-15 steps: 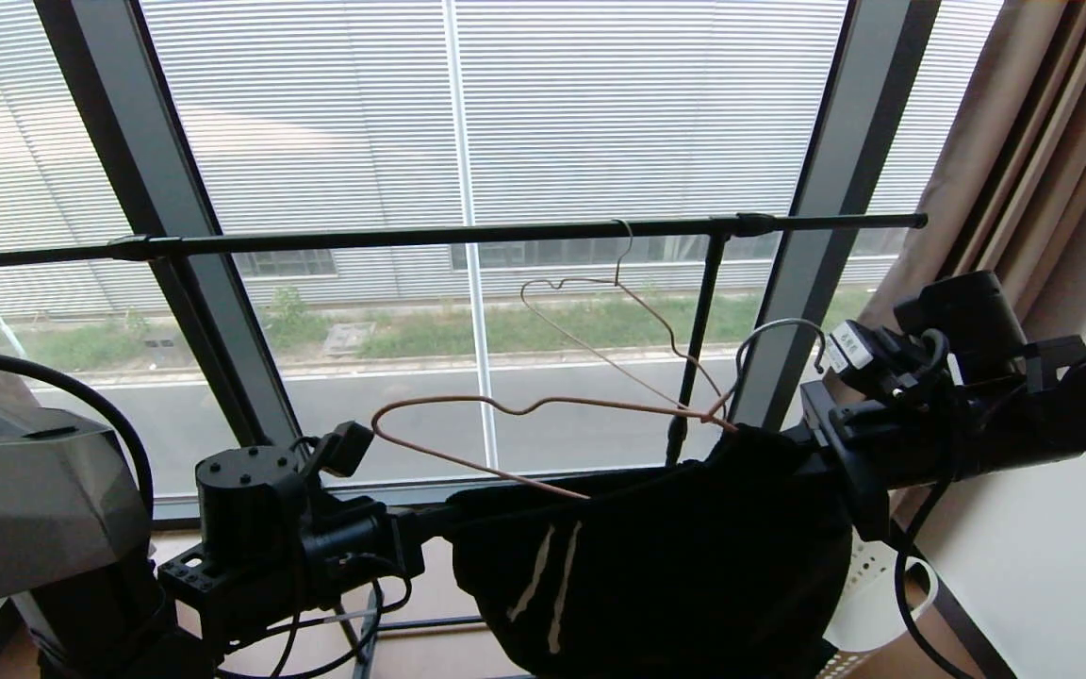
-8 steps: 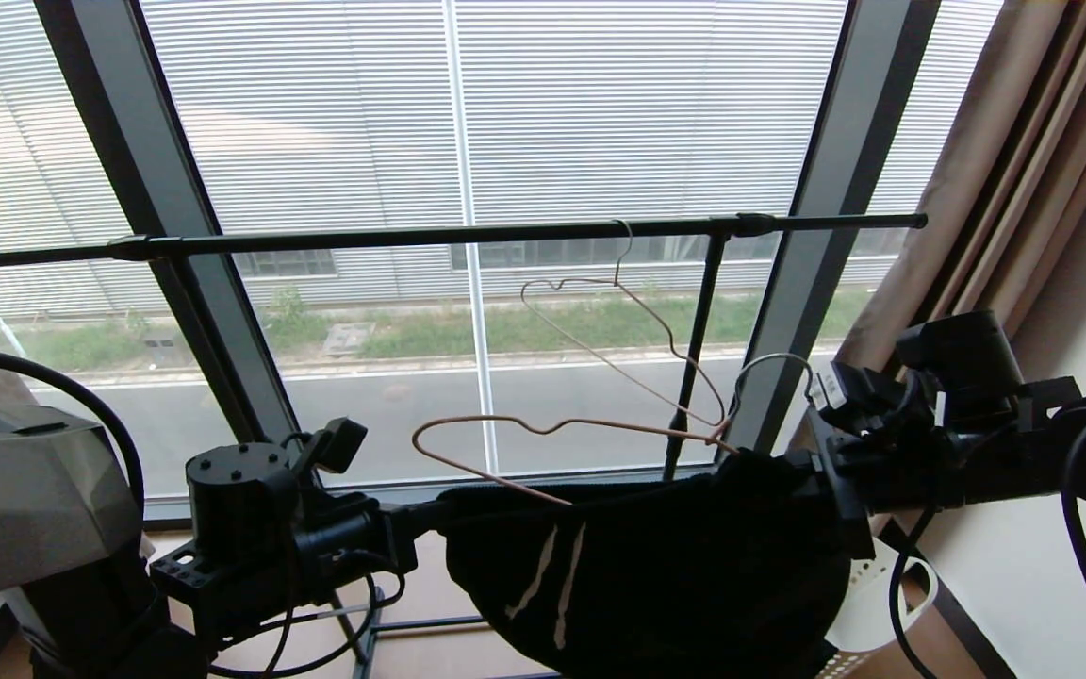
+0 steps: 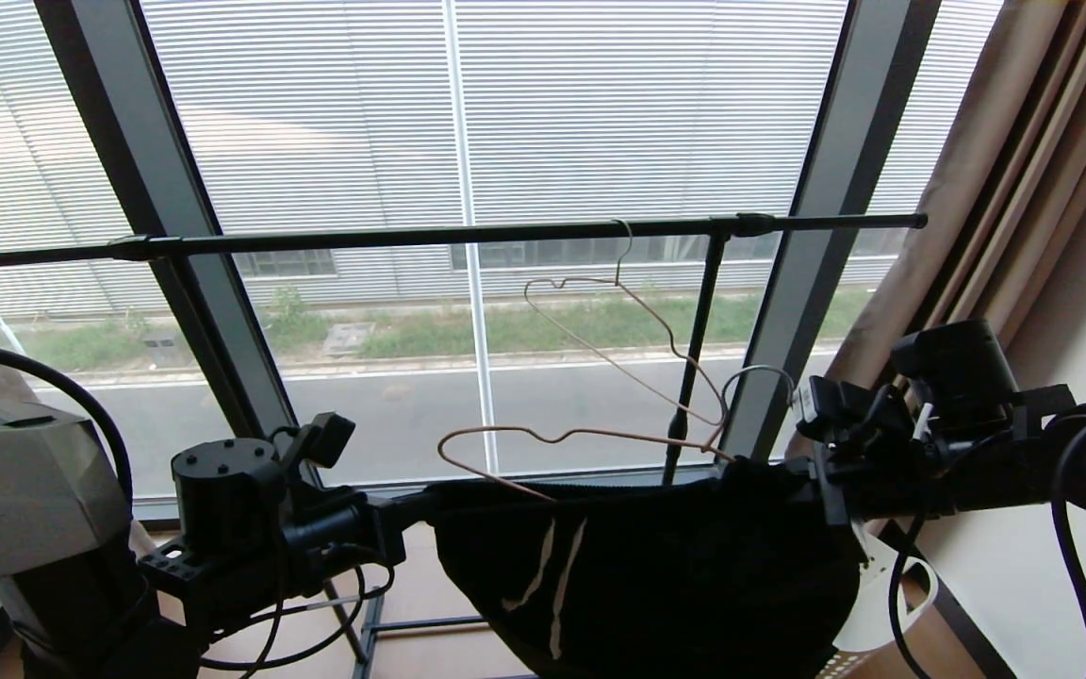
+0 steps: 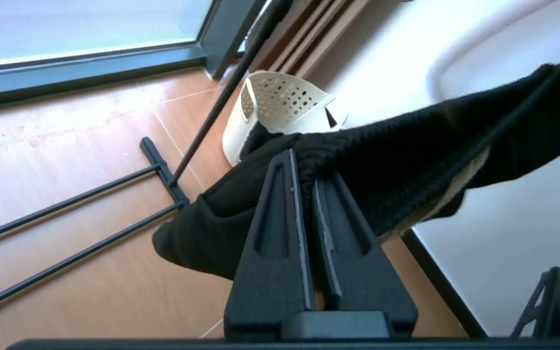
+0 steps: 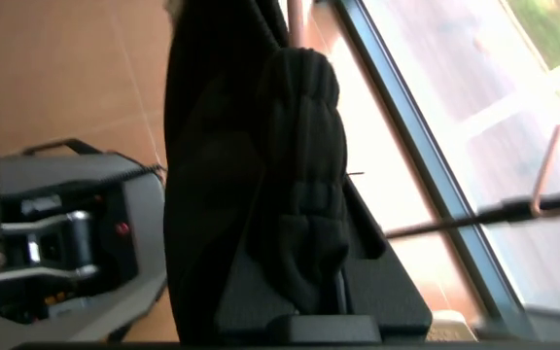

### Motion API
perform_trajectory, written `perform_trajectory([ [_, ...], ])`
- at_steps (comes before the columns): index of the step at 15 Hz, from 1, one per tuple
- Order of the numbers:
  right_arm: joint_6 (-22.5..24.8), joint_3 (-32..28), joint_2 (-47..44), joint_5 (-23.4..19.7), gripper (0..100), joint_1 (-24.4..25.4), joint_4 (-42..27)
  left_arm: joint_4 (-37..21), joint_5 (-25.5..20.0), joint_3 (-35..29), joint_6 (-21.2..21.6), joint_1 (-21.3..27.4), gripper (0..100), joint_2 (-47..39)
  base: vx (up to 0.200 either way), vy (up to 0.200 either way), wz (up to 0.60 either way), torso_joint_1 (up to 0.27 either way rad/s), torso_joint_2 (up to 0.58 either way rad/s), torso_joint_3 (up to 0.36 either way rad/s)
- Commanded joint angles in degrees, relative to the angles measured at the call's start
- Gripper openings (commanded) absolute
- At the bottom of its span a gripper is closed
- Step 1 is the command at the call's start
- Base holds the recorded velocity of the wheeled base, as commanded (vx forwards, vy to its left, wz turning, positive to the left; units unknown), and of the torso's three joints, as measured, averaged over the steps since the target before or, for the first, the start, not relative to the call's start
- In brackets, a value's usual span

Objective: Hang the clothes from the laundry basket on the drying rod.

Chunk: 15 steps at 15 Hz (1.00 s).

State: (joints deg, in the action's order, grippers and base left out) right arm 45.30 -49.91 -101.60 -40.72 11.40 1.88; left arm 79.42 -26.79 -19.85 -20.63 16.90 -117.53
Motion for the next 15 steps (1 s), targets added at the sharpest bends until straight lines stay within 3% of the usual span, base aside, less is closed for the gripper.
perform_trajectory([
  [1,0.05,0.25,0.08,1.25,0,0.64,-0.03,0.03,-0.01,-0.1,-0.03,-0.46,0,0.11,0.0,0.0,0.0,0.0,0.0,0.0],
  [15,1.28,2.62,-0.36,11.1,0,5.48,-0.21,-0.06,0.08,-0.9,0.32,-2.48,0,0.63,0.0,0.0,0.0,0.0,0.0,0.0],
])
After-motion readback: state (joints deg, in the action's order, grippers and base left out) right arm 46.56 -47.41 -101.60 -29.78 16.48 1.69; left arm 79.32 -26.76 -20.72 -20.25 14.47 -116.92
